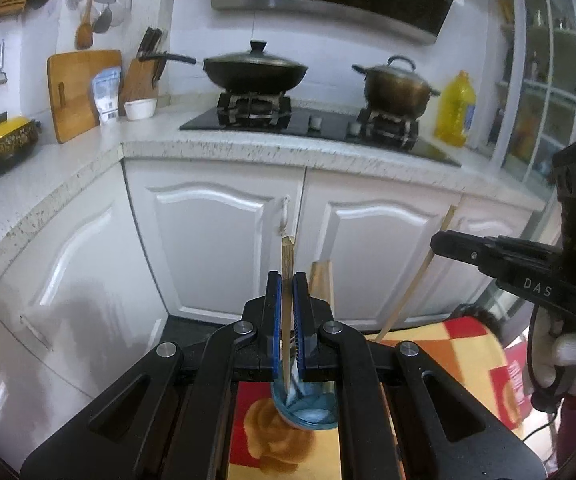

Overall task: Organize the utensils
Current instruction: 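Carry both chopsticks over the floral cup and lower them in, then open both tools to release the chopsticks into the cup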

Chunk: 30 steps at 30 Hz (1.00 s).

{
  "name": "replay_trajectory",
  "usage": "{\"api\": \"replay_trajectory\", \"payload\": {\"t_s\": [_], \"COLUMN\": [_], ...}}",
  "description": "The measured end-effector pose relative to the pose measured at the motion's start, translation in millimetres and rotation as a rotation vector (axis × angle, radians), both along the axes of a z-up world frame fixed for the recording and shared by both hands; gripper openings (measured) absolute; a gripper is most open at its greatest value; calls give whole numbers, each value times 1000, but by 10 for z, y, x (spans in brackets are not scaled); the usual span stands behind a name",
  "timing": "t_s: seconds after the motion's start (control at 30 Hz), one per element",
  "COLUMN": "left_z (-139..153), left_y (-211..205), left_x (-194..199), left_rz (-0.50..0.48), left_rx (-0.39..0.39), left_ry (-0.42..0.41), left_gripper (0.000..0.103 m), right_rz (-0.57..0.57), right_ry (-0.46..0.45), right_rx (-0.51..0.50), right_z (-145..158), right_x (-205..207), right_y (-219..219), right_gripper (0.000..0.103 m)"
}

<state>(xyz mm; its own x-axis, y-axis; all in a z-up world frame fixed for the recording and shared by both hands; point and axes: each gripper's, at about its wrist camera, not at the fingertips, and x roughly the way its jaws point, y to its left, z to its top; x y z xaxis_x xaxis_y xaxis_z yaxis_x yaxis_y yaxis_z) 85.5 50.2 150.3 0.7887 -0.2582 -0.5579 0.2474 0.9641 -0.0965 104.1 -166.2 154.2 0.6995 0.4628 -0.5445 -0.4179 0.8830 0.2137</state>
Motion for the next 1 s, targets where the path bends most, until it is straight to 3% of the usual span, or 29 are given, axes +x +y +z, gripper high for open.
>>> {"api": "replay_trajectory", "payload": {"t_s": [0.33,0.5,0.57,0.6,0.67,0.77,0.83,1.0], "left_z": [-616,-735,-739,-744,-752,-744,-738,-734], "left_y": [-180,-162,-150,-138,-112,-99,-103,-139], "left_x": [299,361,358,362,370,344,309,183], "left_rz": [-2,12,12,13,14,10,8,15], "left_rx": [22,3,-9,-23,-52,-71,-77,-63], "left_ry": [122,150,148,152,168,181,183,174], "left_gripper": [4,4,4,4,6,14,29,40], "right_rz": [53,56,43,36,32,17,10,2], "right_ry": [144,189,201,206,212,213,220,232], "right_rx": [-47,4,23,31,41,40,45,51], "right_z": [-610,-784,-809,-812,-822,-840,-870,-938], "right_x": [353,435,424,403,355,268,196,21], "right_y": [225,195,139,112,60,-5,-57,-128], "right_gripper": [5,6,23,36,36,36,36,36]}}
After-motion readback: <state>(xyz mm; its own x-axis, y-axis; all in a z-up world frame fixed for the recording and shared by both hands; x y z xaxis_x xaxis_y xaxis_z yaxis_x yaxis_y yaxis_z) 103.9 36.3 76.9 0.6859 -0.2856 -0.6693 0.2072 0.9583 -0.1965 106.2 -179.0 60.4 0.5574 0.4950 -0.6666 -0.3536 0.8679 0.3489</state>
